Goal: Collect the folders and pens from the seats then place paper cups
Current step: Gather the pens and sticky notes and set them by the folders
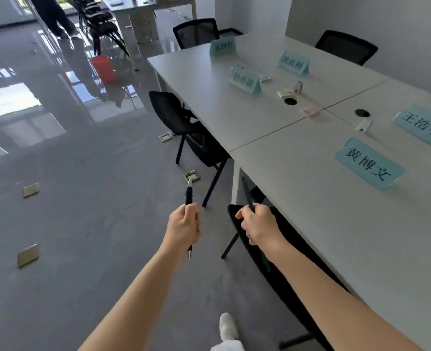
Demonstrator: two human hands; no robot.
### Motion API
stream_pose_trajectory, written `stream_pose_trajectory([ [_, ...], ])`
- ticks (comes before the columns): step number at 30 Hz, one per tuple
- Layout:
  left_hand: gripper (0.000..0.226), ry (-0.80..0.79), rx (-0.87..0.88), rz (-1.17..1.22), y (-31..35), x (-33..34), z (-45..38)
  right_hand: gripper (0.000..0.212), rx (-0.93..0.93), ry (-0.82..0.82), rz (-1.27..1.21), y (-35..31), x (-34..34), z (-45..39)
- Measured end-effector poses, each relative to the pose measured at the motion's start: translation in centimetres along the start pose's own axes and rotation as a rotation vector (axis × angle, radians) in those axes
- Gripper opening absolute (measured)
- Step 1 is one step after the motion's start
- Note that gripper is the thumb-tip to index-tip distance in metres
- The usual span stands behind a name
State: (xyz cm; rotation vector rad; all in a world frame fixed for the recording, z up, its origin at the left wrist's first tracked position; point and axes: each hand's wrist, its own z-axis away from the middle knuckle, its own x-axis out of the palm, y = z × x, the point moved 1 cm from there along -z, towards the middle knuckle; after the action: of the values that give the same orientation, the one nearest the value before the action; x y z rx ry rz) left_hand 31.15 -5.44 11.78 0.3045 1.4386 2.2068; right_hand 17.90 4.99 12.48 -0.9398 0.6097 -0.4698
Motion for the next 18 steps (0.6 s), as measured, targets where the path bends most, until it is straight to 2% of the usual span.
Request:
stream_pose_trajectory([
  [8,0.028,-0.016,0.049,-0.012,5.8,-1.6,-12.3,0.027,-0.015,-0.001,-0.031,-6.9,3.3,-11.6],
  [18,0.026,-0.089,0.054,-0.099,13.6,-0.2,-26.6,0.028,0.012,0.075,-0.056,-15.7,4.0,-24.3],
])
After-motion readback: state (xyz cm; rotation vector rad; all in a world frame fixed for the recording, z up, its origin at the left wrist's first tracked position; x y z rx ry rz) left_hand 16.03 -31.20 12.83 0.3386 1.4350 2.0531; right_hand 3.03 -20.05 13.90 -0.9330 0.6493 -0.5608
